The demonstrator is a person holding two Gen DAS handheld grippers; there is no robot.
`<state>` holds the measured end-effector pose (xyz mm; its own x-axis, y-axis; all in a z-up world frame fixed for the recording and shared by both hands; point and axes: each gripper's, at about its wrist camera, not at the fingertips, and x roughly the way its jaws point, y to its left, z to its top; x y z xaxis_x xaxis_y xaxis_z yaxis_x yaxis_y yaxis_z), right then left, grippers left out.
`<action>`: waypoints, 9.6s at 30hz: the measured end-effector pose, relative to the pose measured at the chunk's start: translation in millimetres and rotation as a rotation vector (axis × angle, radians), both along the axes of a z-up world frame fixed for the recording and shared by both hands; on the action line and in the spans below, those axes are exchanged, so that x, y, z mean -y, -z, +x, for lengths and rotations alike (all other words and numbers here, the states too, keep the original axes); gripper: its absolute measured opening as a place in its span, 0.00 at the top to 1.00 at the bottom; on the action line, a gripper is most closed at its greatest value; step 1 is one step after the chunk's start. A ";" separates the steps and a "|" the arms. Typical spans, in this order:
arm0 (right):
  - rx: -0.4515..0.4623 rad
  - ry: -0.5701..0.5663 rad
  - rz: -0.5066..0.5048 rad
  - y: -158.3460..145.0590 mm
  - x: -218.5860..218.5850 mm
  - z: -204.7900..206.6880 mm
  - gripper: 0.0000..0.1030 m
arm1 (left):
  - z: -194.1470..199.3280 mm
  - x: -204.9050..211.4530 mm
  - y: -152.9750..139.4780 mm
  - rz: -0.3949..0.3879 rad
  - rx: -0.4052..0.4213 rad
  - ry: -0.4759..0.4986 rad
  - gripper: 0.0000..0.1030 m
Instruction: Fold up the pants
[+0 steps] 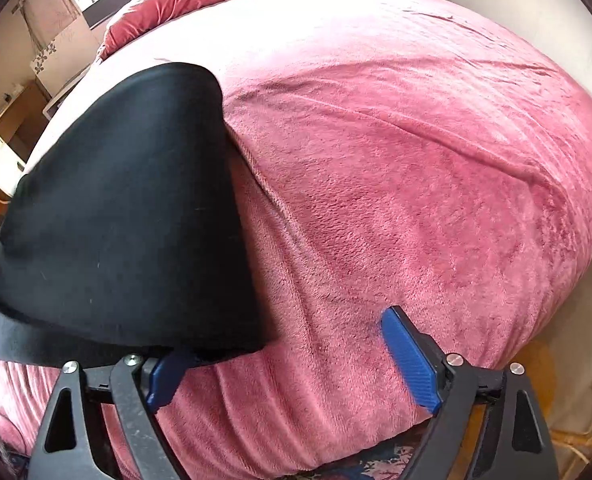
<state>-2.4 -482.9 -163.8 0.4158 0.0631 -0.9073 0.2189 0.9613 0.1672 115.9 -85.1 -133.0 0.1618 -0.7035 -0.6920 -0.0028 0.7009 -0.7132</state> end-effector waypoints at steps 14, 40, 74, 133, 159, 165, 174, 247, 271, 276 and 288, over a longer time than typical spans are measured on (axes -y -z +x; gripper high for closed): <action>0.027 -0.207 0.027 -78.1 14.9 -9.1 0.39 | -15.2 28.1 3.8 0.097 0.104 0.046 0.88; 0.087 -0.251 -0.073 -63.0 -92.5 124.5 0.34 | -30.8 -23.2 -2.4 0.138 0.093 -0.071 0.69; 0.060 -0.420 0.093 -53.8 -170.6 44.0 0.24 | -154.1 -306.4 53.8 -0.012 -0.215 -1.020 0.65; 0.030 -0.763 0.618 -119.3 -294.0 125.9 0.86 | -128.8 -172.3 -111.0 -0.095 0.527 -0.242 0.74; 0.234 -0.582 0.680 -175.4 -216.7 116.6 0.86 | -120.1 -67.8 -51.9 0.248 0.300 0.192 0.62; 0.258 -0.550 0.666 -172.3 -187.5 101.7 0.86 | -128.4 -51.4 -57.9 0.386 0.349 0.216 0.62; 0.240 -0.429 0.653 -157.4 -130.1 94.8 0.86 | -135.9 -14.5 -67.0 0.528 0.468 0.327 0.62; 0.125 0.048 0.589 -74.6 68.5 -24.3 0.53 | -51.2 -23.5 -29.9 0.171 0.216 0.178 0.61; -0.011 -0.063 0.287 -52.7 18.9 -26.2 0.92 | -67.4 3.0 -29.4 0.275 0.270 0.310 0.61; -0.023 -0.081 0.279 -51.9 16.2 -24.0 0.91 | -64.7 -3.8 -34.2 0.265 0.275 0.274 0.61; 0.129 -0.023 0.339 -96.7 34.6 9.8 0.48 | 7.7 -69.8 -54.0 0.130 0.243 -0.012 0.44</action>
<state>7.4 -517.5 -67.1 0.5207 0.3614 -0.7734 0.1545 0.8511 0.5017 123.6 -15.3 -79.1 0.3422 -0.6081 -0.7163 0.1488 0.7878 -0.5977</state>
